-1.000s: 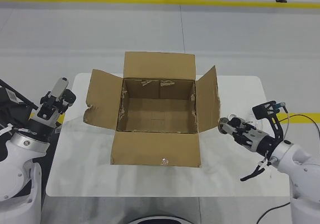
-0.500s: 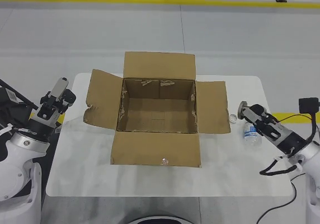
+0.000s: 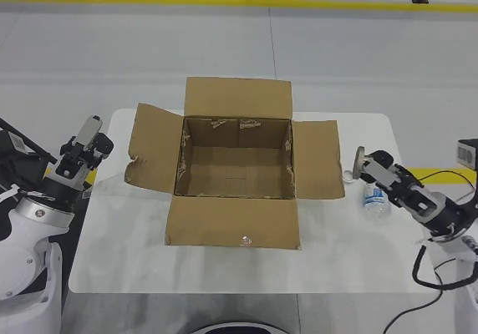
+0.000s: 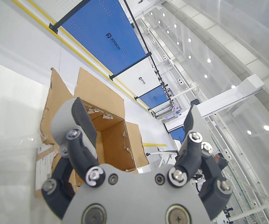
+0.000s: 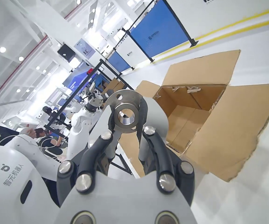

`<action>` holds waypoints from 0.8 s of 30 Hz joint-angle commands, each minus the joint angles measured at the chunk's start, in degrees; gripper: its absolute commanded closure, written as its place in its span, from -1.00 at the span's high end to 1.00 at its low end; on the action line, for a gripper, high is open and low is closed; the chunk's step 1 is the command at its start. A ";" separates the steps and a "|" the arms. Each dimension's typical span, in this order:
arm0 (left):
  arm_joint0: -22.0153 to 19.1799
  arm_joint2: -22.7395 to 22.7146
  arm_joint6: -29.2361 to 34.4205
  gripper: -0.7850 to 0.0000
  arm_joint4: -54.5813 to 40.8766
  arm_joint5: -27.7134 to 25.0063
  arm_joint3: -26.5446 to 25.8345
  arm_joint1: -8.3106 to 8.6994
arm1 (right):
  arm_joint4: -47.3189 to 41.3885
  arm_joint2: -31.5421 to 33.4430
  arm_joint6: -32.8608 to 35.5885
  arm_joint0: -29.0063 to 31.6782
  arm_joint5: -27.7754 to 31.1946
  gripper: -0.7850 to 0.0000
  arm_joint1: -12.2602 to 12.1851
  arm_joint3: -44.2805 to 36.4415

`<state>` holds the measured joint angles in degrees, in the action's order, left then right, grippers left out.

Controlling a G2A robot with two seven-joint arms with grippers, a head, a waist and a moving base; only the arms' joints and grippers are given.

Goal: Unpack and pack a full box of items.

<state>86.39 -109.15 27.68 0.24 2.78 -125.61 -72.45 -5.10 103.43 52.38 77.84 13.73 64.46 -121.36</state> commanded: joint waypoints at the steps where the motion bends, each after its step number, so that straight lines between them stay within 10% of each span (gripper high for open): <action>1: 0.00 0.00 0.00 1.00 0.00 0.00 0.00 0.00 | 4.90 -3.12 -0.19 -1.80 -1.68 -1.00 -0.14 -0.51; 14: 0.00 0.00 0.00 1.00 0.00 0.00 0.00 0.00 | 41.63 -40.52 -3.55 -23.94 -15.07 -1.00 2.10 8.29; 24: 0.00 0.00 0.00 1.00 0.00 0.00 0.00 0.00 | 46.04 -59.32 -6.08 -39.78 -20.92 -1.00 7.58 24.39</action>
<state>86.39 -109.15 27.68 0.24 2.78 -125.61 -72.45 40.97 44.13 46.32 38.16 -7.15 72.02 -97.11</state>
